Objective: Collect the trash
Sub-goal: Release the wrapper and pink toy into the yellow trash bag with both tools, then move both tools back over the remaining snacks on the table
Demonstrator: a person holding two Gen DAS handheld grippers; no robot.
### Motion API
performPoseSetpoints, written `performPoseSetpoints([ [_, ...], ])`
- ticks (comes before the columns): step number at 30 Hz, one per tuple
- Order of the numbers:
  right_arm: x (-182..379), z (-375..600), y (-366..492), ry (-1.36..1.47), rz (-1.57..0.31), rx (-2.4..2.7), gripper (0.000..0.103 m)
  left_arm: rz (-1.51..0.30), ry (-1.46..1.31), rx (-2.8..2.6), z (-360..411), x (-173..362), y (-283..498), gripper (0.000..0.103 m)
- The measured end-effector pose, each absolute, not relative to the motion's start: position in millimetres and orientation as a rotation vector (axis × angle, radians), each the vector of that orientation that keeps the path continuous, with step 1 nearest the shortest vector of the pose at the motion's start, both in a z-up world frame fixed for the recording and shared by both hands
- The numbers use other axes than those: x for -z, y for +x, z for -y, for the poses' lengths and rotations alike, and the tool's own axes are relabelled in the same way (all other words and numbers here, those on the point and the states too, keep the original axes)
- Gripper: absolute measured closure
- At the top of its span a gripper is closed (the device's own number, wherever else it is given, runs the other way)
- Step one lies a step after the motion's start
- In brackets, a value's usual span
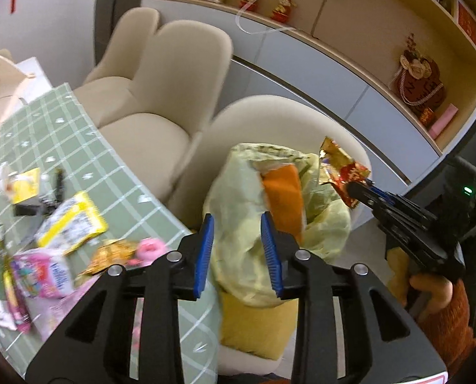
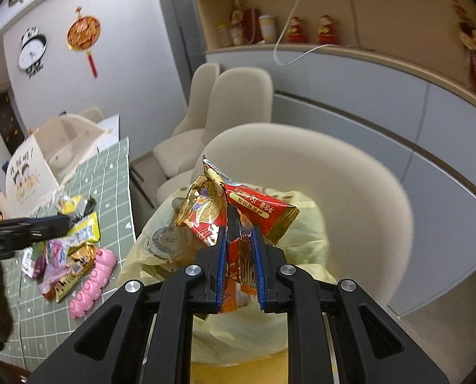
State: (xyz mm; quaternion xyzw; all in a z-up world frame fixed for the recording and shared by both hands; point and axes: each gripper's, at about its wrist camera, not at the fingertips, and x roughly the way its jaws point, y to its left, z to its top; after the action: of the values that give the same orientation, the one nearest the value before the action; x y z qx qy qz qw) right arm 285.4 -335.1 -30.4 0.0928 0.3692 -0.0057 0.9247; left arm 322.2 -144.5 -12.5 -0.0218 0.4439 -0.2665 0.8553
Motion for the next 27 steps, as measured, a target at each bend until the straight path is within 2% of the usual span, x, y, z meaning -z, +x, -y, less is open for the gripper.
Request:
performPoseSetpoints([
  [5,47,324,300,0.191,-0.8,0.012,0.087,-0.939,-0.073,0.513,107,14,314,0.073],
  [8,54,321,306,0.22,-0.801,0.01,0.083,-0.946,-0.105,0.485,89,17,312,0.073],
  [10,58,320,310,0.237,-0.813,0.014,0.07,-0.95,-0.126,0.473,79,18,312,0.072],
  [11,59,319,309,0.234,-0.813,0.02,0.059,-0.951,-0.136,0.465,73,18,311,0.072],
  [12,59,317,308,0.229,-0.808,0.028,0.056,-0.948,-0.143,0.457,67,18,310,0.072],
  [15,60,311,304,0.23,-0.806,0.034,0.055,-0.943,-0.156,0.441,50,19,309,0.069],
  [27,40,252,258,0.26,-0.746,0.034,0.055,-0.98,-0.192,0.327,-43,47,292,0.068],
])
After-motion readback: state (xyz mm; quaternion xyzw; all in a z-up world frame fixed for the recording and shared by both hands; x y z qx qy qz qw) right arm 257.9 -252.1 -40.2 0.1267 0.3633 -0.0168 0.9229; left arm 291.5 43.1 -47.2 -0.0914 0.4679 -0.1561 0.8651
